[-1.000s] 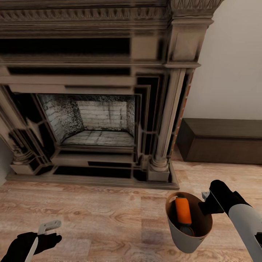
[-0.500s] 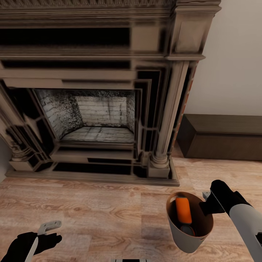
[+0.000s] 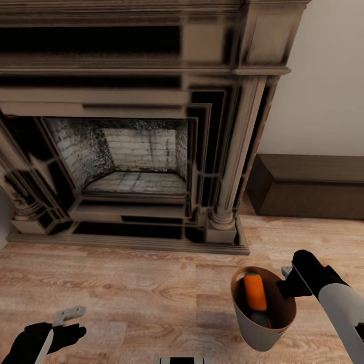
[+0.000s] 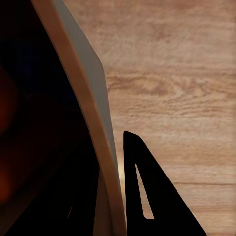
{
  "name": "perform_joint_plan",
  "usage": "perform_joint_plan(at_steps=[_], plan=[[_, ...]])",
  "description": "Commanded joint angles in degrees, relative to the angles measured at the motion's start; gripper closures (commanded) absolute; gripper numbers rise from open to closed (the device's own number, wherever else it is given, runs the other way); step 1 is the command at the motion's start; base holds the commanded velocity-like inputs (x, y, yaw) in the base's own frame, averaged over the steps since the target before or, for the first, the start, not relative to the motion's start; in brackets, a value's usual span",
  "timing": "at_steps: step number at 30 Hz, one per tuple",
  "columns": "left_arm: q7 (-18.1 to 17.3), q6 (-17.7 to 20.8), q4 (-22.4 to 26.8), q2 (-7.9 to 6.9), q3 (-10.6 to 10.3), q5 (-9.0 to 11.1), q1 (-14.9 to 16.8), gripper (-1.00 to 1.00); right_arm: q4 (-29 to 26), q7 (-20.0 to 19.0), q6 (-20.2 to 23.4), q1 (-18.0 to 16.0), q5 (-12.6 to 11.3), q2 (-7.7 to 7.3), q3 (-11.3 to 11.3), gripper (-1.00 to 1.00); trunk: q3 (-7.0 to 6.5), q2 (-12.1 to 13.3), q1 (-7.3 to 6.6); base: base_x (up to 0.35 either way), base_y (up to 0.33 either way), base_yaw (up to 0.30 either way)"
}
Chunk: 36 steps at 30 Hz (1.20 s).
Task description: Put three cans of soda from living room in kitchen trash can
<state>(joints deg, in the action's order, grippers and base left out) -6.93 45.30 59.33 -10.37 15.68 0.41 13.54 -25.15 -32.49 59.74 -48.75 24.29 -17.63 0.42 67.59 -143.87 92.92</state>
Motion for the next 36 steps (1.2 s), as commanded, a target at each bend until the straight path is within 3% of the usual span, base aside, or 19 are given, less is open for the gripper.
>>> perform_joint_plan(at_steps=[1, 10, 16, 23, 36], plan=[[0.0, 0.0, 0.0, 0.00, 0.0, 0.0, 0.0, -1.00, 0.0, -0.2, 0.3, 0.0, -0.9, 0.03, -0.1, 1.00, 0.22, 0.0, 0.02, 0.000, 0.000, 0.000], [0.0, -0.1, -1.3, 0.00, 0.0, -0.1, 0.0, -1.00, 0.0, -0.2, 0.3, 0.0, -0.9, 0.03, -0.2, 1.00, 2.22, -0.1, 0.25, 0.000, 0.000, 0.000], [0.1, -0.2, -1.6, 0.00, 0.0, -0.1, 0.0, -1.00, 0.0, -0.2, 0.3, 0.0, -0.9, -0.09, -0.1, 1.00, 2.22, -0.1, 0.25, 0.000, 0.000, 0.000], [0.2, -0.3, -1.7, 0.05, 0.0, -0.1, 0.0, -1.00, 0.0, -0.2, 0.3, 0.0, -0.9, -0.11, -0.1, 1.00, 3.77, -0.2, 0.43, 0.000, 0.000, 0.000], [0.2, -0.4, -1.7, 0.09, 0.0, -0.1, 0.0, -1.00, 0.0, -0.2, 0.3, 0.0, -0.9, -0.17, -0.1, 1.00, 3.99, -0.2, 0.45, 0.000, 0.000, 0.000]])
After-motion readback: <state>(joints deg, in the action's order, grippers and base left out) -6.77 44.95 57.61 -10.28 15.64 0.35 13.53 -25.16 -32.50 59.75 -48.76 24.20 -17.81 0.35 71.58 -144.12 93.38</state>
